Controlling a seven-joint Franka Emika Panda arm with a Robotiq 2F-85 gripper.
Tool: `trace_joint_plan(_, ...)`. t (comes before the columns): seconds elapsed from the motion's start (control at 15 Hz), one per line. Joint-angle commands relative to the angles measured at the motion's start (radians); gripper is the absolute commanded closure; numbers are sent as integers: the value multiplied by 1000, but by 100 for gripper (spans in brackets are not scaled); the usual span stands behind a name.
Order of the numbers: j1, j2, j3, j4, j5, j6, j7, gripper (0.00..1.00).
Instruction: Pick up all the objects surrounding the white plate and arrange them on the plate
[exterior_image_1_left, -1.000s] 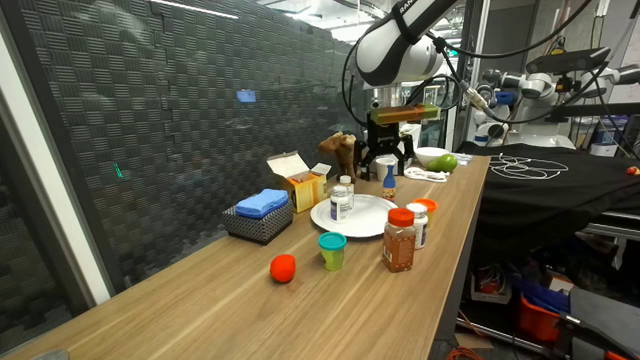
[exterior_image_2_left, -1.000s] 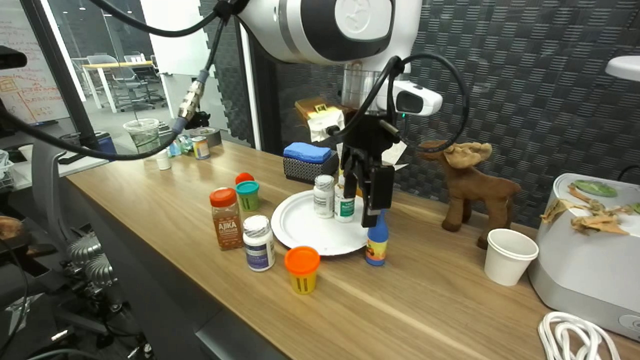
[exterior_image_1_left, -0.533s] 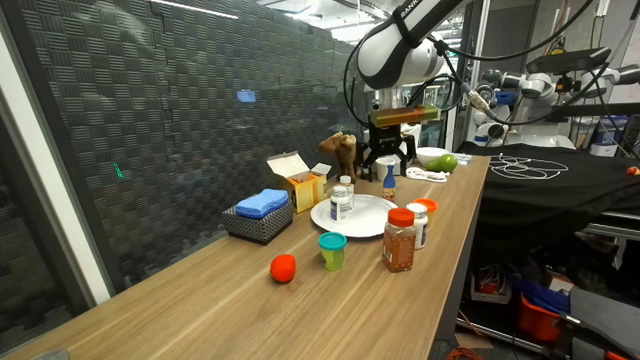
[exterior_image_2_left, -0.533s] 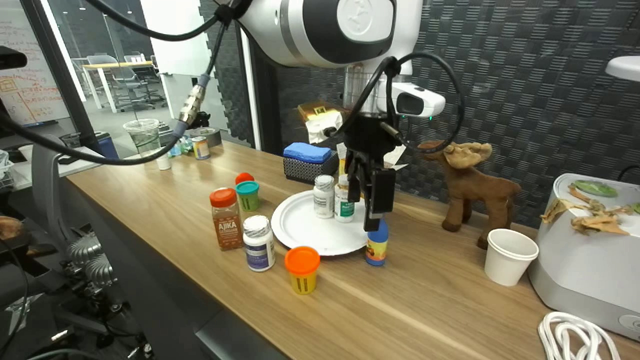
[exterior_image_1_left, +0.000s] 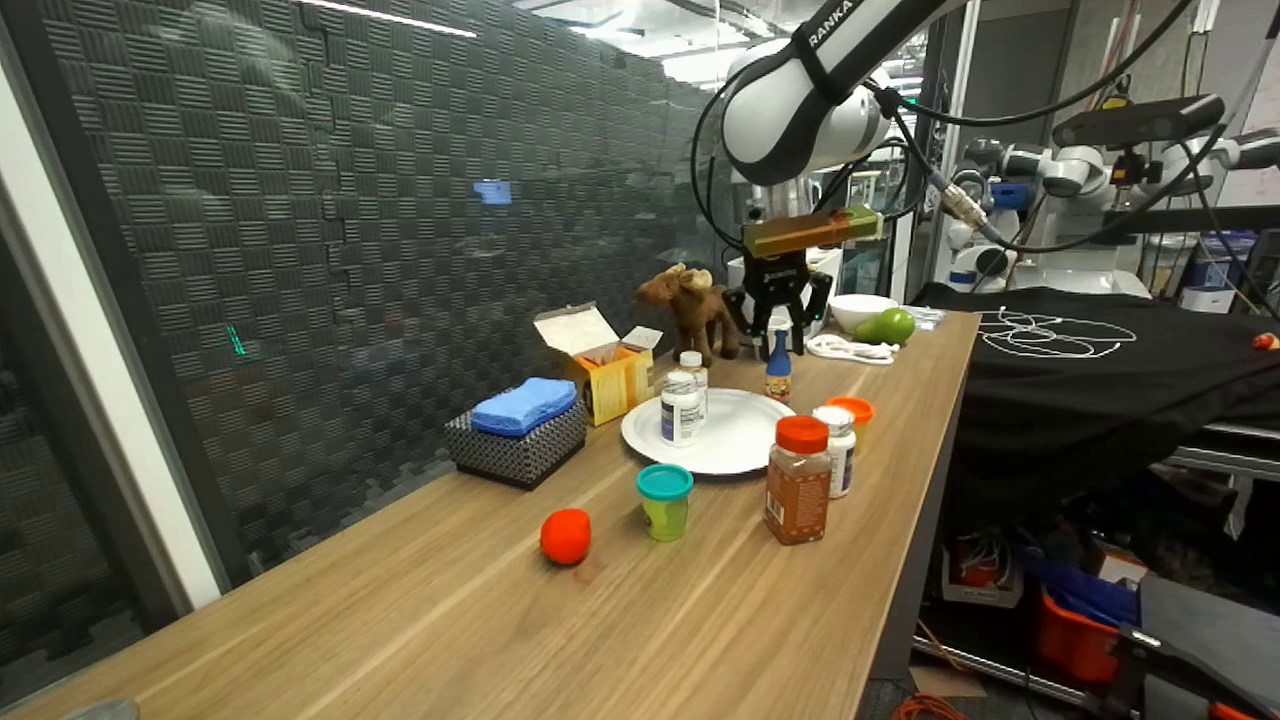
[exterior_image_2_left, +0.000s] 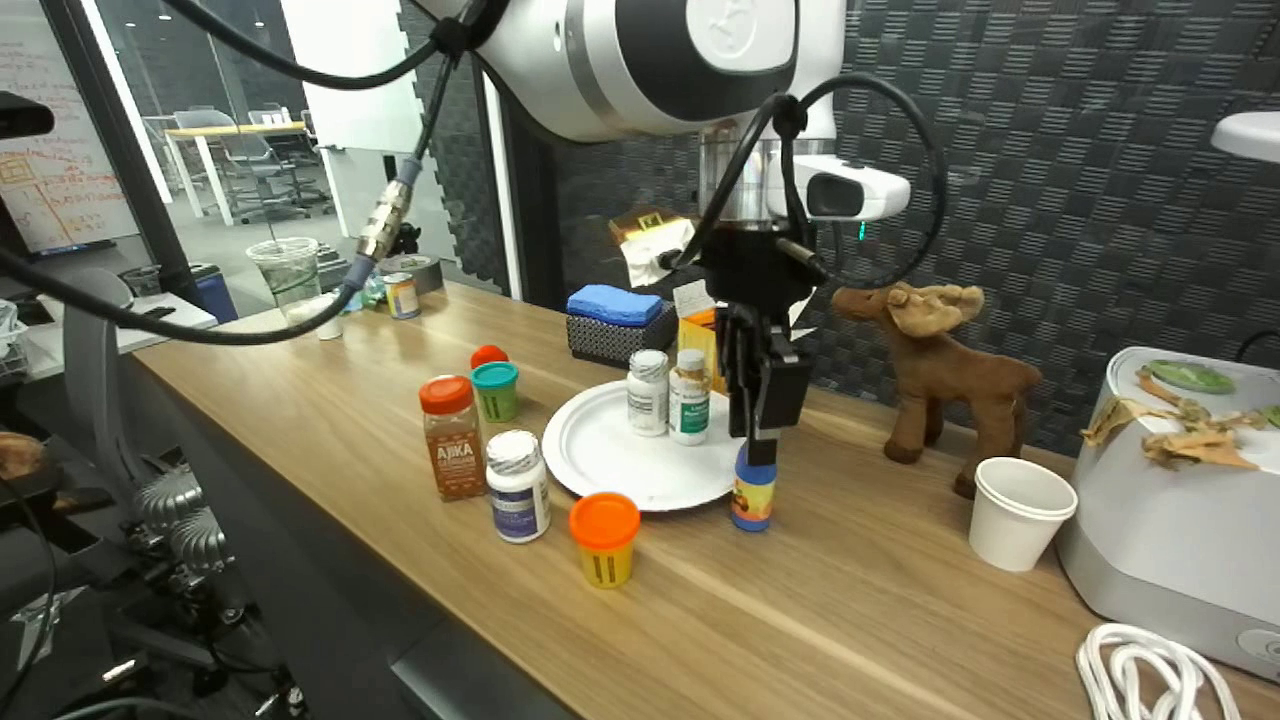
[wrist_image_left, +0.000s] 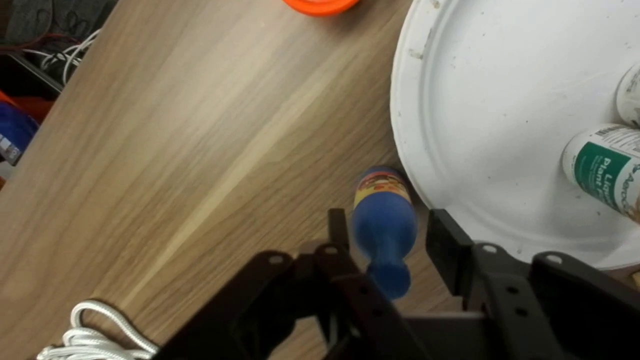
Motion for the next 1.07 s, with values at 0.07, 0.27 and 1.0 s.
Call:
trace_joint_plan(0.07,24,-11,-33,0,-64,39,57,91)
trace_joint_plan(0.27,25,-23,-34,-6,-80,47,60,91)
trace_joint_plan(1.0,27,-171,27,-64,-13,107,-10,95)
